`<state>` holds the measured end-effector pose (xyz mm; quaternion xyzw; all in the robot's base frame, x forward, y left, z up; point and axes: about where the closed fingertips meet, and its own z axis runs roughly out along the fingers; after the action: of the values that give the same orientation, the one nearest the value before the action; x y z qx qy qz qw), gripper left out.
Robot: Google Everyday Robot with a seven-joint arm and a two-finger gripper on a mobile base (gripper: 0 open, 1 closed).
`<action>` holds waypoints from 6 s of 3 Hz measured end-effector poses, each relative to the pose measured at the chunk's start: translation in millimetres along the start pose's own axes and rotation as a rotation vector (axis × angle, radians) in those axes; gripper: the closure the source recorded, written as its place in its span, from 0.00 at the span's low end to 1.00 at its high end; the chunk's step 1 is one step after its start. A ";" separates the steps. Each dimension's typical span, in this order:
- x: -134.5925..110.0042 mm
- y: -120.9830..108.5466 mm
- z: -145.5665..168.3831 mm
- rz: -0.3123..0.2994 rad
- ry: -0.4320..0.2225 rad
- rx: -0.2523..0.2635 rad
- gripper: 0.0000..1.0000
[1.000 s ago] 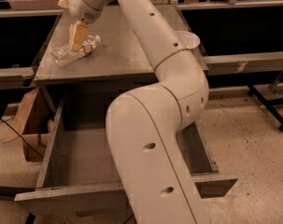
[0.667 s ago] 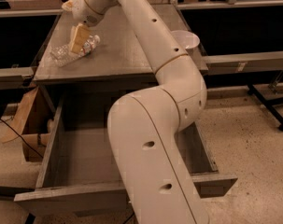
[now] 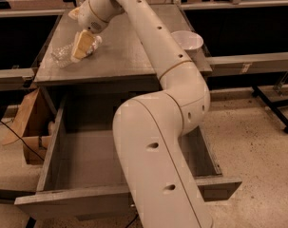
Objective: Place water bottle into top drawer
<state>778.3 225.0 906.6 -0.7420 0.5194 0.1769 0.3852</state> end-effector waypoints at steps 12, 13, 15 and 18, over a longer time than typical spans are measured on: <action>-52.8 76.0 -60.3 0.002 -0.163 0.012 1.00; -61.5 113.2 -92.5 0.008 -0.231 -0.017 1.00; -83.1 193.4 -164.6 0.137 -0.257 -0.090 1.00; -59.0 257.0 -80.9 0.411 -0.149 -0.238 1.00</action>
Offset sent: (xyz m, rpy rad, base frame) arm -0.0280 0.0375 -0.0194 0.0747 0.0724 0.0306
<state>510.6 159.2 897.9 -0.6457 0.6052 0.3657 0.2883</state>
